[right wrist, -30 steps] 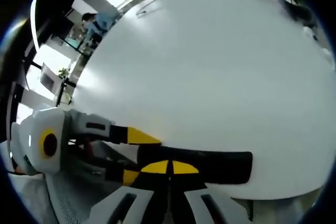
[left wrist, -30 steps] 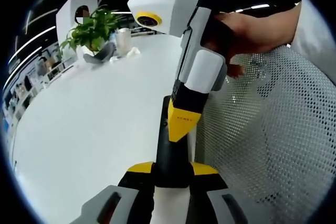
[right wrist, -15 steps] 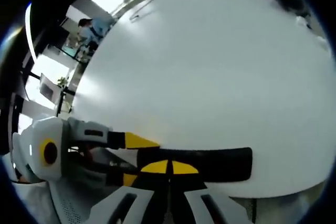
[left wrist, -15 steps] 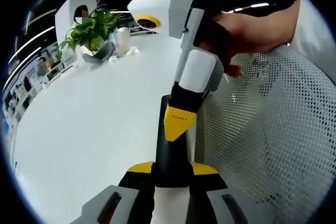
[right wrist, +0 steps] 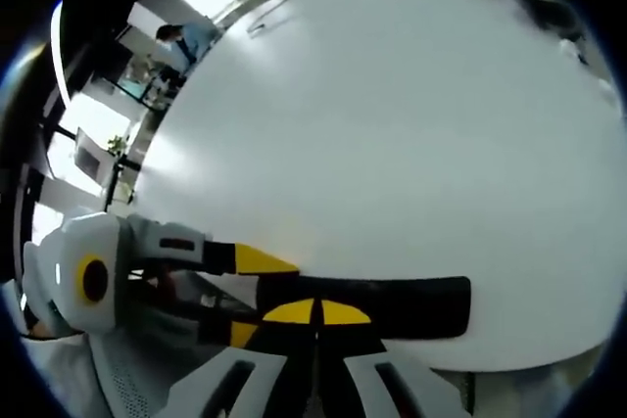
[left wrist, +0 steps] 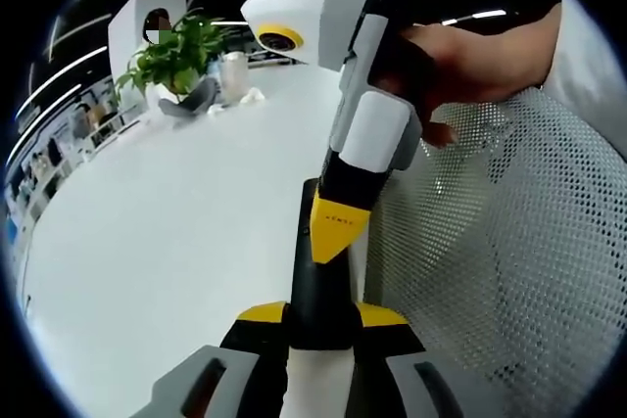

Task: Press the specified remote control buttons in sequence, fully releasing each button before pressing the next.

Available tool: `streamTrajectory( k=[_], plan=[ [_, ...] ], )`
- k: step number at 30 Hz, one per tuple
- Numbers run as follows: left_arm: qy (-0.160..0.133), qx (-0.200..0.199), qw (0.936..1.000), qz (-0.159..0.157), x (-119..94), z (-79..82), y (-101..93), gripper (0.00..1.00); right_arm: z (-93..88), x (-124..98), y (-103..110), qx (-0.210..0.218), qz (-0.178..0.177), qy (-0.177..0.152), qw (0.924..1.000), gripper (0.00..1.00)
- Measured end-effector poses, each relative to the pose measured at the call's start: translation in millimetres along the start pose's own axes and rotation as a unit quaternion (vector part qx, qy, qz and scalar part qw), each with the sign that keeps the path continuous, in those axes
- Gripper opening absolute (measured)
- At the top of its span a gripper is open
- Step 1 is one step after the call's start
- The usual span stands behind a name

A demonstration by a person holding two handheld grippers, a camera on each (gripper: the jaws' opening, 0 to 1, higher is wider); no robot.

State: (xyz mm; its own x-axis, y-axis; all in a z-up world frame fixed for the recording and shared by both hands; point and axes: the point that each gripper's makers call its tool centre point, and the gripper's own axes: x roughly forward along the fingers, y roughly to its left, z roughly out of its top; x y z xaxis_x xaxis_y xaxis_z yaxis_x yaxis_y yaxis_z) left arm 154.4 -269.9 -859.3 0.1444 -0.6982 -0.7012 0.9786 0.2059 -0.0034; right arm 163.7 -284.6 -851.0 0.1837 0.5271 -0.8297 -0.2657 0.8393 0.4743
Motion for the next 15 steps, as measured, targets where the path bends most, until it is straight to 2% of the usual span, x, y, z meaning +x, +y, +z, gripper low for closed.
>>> streamTrajectory(
  k=[15],
  plan=[
    [0.012, -0.002, 0.9999, 0.004, 0.8, 0.2, -0.4, 0.24, 0.6, -0.4, -1.8, 0.012, 0.016, -0.004, 0.9998, 0.00]
  ],
)
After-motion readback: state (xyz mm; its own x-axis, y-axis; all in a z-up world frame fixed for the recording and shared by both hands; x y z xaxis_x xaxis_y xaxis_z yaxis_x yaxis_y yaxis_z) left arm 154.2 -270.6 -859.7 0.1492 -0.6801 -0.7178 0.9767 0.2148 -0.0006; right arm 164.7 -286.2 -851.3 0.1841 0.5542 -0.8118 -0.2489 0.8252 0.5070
